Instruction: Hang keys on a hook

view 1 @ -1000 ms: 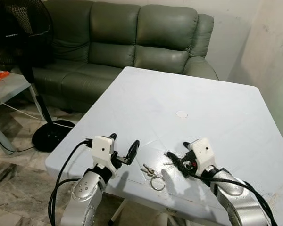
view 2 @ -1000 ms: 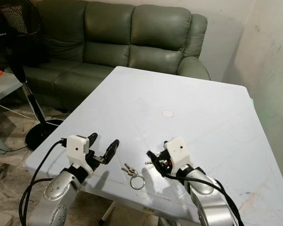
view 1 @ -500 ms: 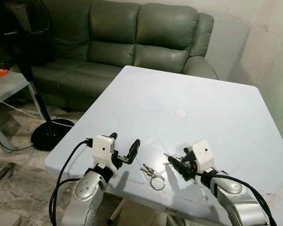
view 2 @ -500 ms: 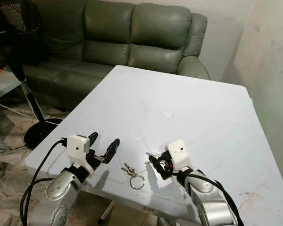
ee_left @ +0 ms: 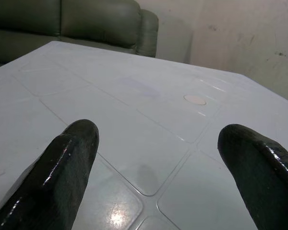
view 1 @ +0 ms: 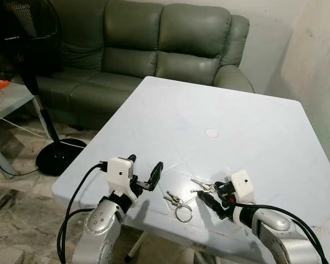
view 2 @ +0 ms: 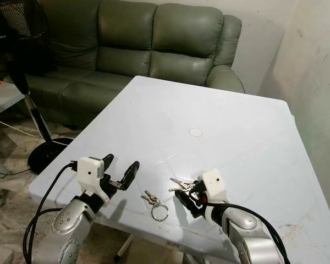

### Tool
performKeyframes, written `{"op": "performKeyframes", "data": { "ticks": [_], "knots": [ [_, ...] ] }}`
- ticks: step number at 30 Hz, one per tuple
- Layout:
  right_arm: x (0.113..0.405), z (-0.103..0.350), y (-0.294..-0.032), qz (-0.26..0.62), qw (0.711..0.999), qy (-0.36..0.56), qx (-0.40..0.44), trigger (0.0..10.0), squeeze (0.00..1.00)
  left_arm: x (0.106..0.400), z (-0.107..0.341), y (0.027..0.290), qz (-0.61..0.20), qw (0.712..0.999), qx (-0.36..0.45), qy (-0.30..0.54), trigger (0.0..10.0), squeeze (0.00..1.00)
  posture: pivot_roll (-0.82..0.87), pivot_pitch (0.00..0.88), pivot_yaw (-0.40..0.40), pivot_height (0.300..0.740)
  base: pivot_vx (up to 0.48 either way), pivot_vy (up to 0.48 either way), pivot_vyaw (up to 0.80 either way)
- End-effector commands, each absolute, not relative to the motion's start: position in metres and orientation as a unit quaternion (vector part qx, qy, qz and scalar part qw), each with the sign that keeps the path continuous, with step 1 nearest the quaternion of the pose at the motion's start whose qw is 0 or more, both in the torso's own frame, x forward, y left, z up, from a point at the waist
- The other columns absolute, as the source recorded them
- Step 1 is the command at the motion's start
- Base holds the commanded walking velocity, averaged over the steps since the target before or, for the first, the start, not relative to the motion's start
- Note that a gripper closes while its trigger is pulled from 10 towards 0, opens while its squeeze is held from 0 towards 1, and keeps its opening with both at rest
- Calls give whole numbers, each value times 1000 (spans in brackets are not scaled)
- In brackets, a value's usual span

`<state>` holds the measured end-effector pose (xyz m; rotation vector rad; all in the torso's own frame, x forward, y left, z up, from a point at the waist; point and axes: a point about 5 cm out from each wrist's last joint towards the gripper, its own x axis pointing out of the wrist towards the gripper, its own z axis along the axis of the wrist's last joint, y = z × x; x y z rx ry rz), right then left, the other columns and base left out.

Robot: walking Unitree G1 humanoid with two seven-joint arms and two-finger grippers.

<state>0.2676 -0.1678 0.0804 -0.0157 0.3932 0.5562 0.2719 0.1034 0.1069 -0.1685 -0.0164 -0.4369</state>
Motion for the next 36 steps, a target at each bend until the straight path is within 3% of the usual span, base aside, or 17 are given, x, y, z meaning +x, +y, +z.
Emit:
{"op": "performKeyframes", "data": {
  "ticks": [1,5,6,7,8,9,21,22,23,27,28,29,30,31,32,36],
  "knots": [
    [267,85,-171,273,944,183,-8,10000,0,272,109,104,-217,973,-81,-11,10000,0,27,23,-50,740,0,0,0],
    [266,86,-171,274,945,180,-8,10000,0,272,110,104,-216,973,-83,-11,10000,0,28,24,-51,740,0,0,0],
    [266,86,-171,275,945,179,-2,8118,0,272,110,105,-215,973,-82,-11,10000,0,28,24,-51,740,0,0,0],
    [266,86,-171,275,945,179,3,8118,0,272,110,105,-214,973,-82,-11,10000,0,28,24,-51,740,0,0,0],
    [266,87,-171,275,946,174,3,2745,0,272,111,105,-213,973,-83,-11,10000,0,29,25,-50,740,0,0,0],
    [265,88,-171,279,946,165,2,0,0,272,111,105,-213,973,-82,-11,10000,0,29,25,-50,740,0,0,0],
    [264,89,-169,287,945,156,0,0,0,273,111,105,-213,973,-84,-10,10000,0,31,22,-51,740,0,0,0],
    [265,88,-170,283,946,160,-5,3608,0,273,111,105,-213,973,-84,-10,10000,0,31,22,-51,740,0,0,0],
    [266,87,-171,277,946,165,-9,10000,0,272,111,105,-213,973,-85,-10,10000,0,31,22,-51,740,0,0,0],
    [266,87,-171,277,947,163,-8,10000,0,273,111,105,-213,973,-84,-10,10000,0,31,23,-50,740,0,0,0],
    [266,87,-171,277,947,161,-6,8745,0,273,111,105,-213,973,-85,-10,10000,0,31,23,-50,740,0,0,0],
    [266,87,-171,277,947,160,-8,8745,0,273,111,105,-212,974,-85,-10,10000,0,31,23,-50,740,0,0,0],
    [265,87,-171,276,948,160,-5,8039,0,273,111,105,-212,974,-85,-10,10000,0,31,23,-50,740,0,0,0],
    [266,87,-171,275,948,158,1,2392,0,273,111,105,-212,974,-85,-9,10000,0,33,21,-51,740,0,0,0],
    [266,87,-171,275,948,158,1,0,0,273,111,105,-212,973,-85,-10,10000,0,33,21,-51,740,0,0,0],
    [267,89,-172,269,951,151,-8,0,0,273,111,105,-212,973,-85,-10,10000,0,33,21,-51,740,0,0,0]
  ]
}}
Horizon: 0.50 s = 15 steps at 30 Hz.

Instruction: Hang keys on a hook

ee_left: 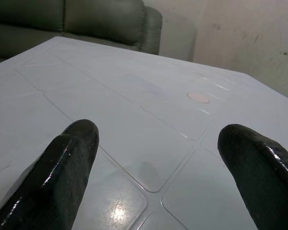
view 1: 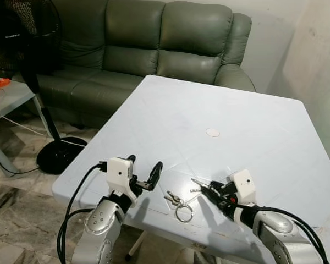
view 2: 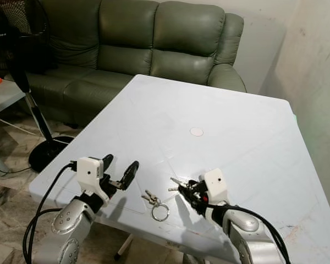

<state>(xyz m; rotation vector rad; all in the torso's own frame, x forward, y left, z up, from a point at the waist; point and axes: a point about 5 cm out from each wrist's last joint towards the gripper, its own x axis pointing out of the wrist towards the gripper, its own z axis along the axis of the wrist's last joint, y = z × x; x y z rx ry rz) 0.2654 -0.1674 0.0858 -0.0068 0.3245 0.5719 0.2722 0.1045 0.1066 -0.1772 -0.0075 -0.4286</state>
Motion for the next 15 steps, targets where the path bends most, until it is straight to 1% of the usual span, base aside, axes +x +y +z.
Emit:
{"op": "performKeyframes", "data": {
  "ticks": [1,4,5,6,7,8,9,15],
  "knots": [
    [267,89,-172,269,952,148,-10,0,0,273,111,105,-212,973,-86,-10,10000,0,32,18,-50,740,0,0,0],
    [268,88,-172,266,952,149,-13,0,0,273,111,104,-213,973,-85,-10,10000,0,33,17,-51,740,0,0,0],
    [268,88,-172,265,953,149,-16,2667,0,273,111,104,-213,973,-85,-10,10000,0,33,15,-52,740,0,0,0],
    [268,88,-172,265,953,148,-18,3529,0,273,111,104,-213,973,-85,-11,10000,0,33,15,-52,740,0,0,0],
    [268,88,-172,266,952,149,-18,3804,0,273,111,104,-213,973,-86,-11,10000,0,33,15,-52,740,0,0,0],
    [268,88,-172,267,952,150,-18,4980,0,273,111,104,-213,973,-86,-11,10000,0,33,15,-52,740,0,0,0],
    [268,87,-172,264,952,153,-25,10000,0,273,111,104,-213,973,-86,-11,10000,0,32,15,-52,740,0,0,0],
    [267,85,-172,264,951,159,-26,10000,0,273,112,104,-213,973,-88,-11,10000,0,31,16,-51,740,0,0,0]
  ]
}}
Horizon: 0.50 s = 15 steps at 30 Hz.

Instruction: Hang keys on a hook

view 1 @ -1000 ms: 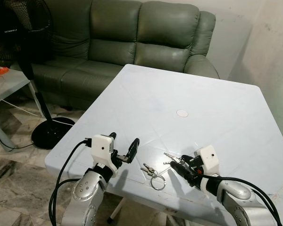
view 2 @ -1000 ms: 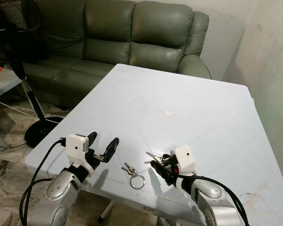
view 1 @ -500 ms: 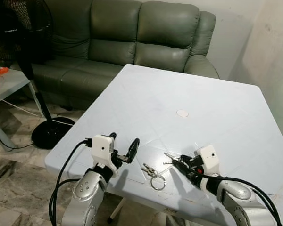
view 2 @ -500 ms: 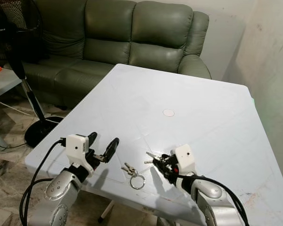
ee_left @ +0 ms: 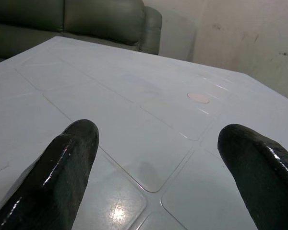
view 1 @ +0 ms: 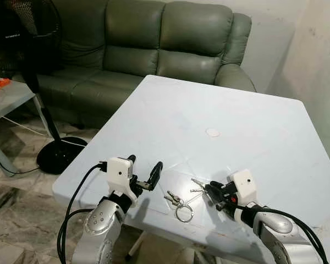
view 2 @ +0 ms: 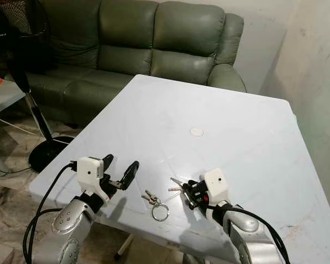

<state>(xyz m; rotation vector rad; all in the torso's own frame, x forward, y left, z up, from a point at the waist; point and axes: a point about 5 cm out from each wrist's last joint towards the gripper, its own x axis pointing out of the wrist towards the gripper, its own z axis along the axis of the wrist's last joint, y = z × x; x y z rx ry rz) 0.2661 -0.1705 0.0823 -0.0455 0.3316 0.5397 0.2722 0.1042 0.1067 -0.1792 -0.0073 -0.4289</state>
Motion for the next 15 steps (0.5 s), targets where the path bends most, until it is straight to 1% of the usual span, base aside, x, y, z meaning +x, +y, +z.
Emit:
{"op": "performKeyframes", "data": {
  "ticks": [1,8,9,10,12,13,14,15],
  "knots": [
    [267,85,-172,264,951,159,-29,10000,0,273,112,104,-212,973,-88,-11,10000,0,31,16,-51,740,0,0,0],
    [266,85,-172,264,951,155,-30,10000,0,273,112,105,-212,973,-89,-11,10000,0,31,20,-49,740,0,0,0],
    [266,85,-172,263,952,155,-29,9765,0,273,112,105,-211,973,-89,-10,10000,0,31,20,-49,740,0,0,0],
    [267,85,-173,262,952,155,-29,8078,0,273,112,105,-211,973,-89,-10,10000,0,31,20,-49,740,0,0,0],
    [266,85,-173,263,952,153,-28,8000,0,273,112,105,-210,974,-89,-9,10000,0,32,23,-50,740,0,0,0],
    [266,85,-173,265,952,154,-27,6667,0,272,112,105,-210,974,-89,-9,10000,0,32,23,-50,740,0,0,0],
    [266,84,-173,266,951,155,-26,8000,0,272,112,105,-210,974,-89,-9,10000,0,32,23,-50,740,0,0,0],
    [266,84,-173,267,951,157,-24,8000,0,272,112,105,-210,974,-89,-9,10000,0,32,23,-50,740,0,0,0]
  ]
}}
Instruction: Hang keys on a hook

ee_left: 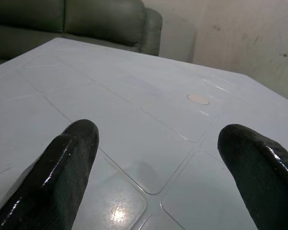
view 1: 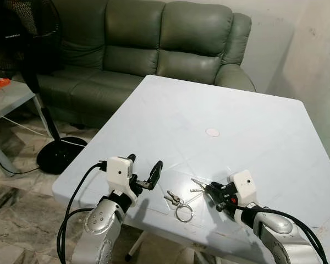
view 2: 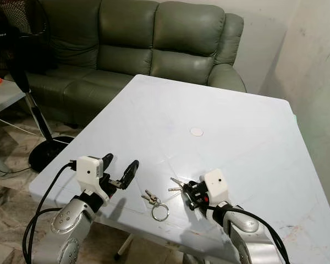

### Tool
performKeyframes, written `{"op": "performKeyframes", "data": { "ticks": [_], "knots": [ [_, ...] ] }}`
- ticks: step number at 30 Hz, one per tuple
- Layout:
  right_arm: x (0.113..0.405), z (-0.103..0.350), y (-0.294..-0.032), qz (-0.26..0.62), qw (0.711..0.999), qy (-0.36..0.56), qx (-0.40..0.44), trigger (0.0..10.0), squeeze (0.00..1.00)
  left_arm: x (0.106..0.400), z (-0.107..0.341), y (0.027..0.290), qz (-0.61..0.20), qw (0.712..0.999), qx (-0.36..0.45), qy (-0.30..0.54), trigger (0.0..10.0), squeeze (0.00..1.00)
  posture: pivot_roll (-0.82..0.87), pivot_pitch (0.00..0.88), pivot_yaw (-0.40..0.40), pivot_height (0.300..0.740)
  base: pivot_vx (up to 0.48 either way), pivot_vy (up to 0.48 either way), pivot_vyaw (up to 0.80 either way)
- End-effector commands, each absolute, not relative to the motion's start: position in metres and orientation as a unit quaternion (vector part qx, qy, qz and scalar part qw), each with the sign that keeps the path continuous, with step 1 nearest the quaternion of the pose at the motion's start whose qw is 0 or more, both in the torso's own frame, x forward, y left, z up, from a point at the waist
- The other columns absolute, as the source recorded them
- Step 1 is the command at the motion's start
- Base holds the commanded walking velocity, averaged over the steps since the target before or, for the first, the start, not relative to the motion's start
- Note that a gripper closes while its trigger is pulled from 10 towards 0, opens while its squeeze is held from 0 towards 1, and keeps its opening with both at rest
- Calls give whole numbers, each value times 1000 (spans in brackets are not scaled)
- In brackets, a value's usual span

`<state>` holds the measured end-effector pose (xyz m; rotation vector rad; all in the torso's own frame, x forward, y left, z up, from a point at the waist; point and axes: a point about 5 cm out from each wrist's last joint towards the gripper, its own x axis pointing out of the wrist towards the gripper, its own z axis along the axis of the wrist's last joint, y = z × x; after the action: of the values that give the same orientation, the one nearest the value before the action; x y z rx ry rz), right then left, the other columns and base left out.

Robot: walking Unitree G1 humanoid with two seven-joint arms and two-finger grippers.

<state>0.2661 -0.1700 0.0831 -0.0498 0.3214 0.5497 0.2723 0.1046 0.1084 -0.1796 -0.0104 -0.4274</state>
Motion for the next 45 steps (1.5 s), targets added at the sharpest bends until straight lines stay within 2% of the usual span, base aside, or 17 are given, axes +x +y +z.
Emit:
{"op": "performKeyframes", "data": {
  "ticks": [1,2,3,21,22,23,24,25,26,27,28,34,35,36,38,39,45],
  "knots": [
    [266,84,-174,265,951,155,-26,9059,0,272,112,105,-210,974,-89,-9,10000,0,32,23,-50,740,0,0,0],
    [266,84,-174,265,951,155,-26,9059,0,272,112,105,-210,974,-89,-9,10000,0,32,23,-50,740,0,0,0],
    [267,84,-175,261,952,156,-29,10000,0,272,112,105,-210,974,-89,-8,10000,0,32,26,-49,740,0,0,0],
    [262,81,-182,265,950,158,-42,9804,0,273,113,106,-211,973,-88,-8,10000,0,30,26,-41,740,0,0,0],
    [262,82,-181,268,950,154,-41,8549,0,273,113,106,-211,973,-88,-8,10000,0,30,26,-41,740,0,0,0],
    [262,82,-181,267,951,153,-38,5137,0,274,114,105,-212,973,-88,-9,10000,0,31,25,-40,740,0,0,0],
    [262,82,-181,267,951,153,-38,5137,0,274,114,105,-212,973,-88,-9,10000,0,31,25,-40,740,0,0,0],
    [262,82,-180,267,951,153,-37,3686,0,274,114,105,-212,973,-88,-9,10000,0,31,25,-40,740,0,0,0],
    [262,82,-180,265,951,153,-36,4431,0,274,114,105,-212,973,-88,-9,10000,0,31,24,-40,740,0,0,0],
    [262,82,-180,265,951,153,-36,4431,0,274,114,105,-212,973,-88,-9,10000,0,31,24,-40,740,0,0,0],
    [261,83,-178,272,950,147,-33,1216,0,274,114,106,-211,973,-88,-9,10000,0,31,24,-40,740,0,0,0],
    [262,84,-180,266,952,146,-34,1373,0,274,114,105,-211,973,-88,-8,10000,0,29,24,-40,740,0,0,0],
    [262,83,-180,266,952,147,-33,353,0,274,114,105,-211,974,-88,-8,10000,0,29,24,-40,740,0,0,0],
    [262,83,-180,267,952,146,-33,667,0,275,114,105,-211,974,-88,-8,10000,0,29,24,-40,740,0,0,0],
    [263,83,-180,266,952,146,-34,667,0,275,114,105,-210,974,-88,-8,10000,0,29,24,-40,740,0,0,0],
    [263,84,-180,264,953,145,-31,0,0,275,114,105,-210,974,-88,-9,10000,0,29,24,-41,740,0,0,0],
    [265,87,-178,242,963,118,-17,0,0,275,114,105,-205,974,-96,-8,10000,0,31,23,-45,740,0,0,0]
  ]
}}
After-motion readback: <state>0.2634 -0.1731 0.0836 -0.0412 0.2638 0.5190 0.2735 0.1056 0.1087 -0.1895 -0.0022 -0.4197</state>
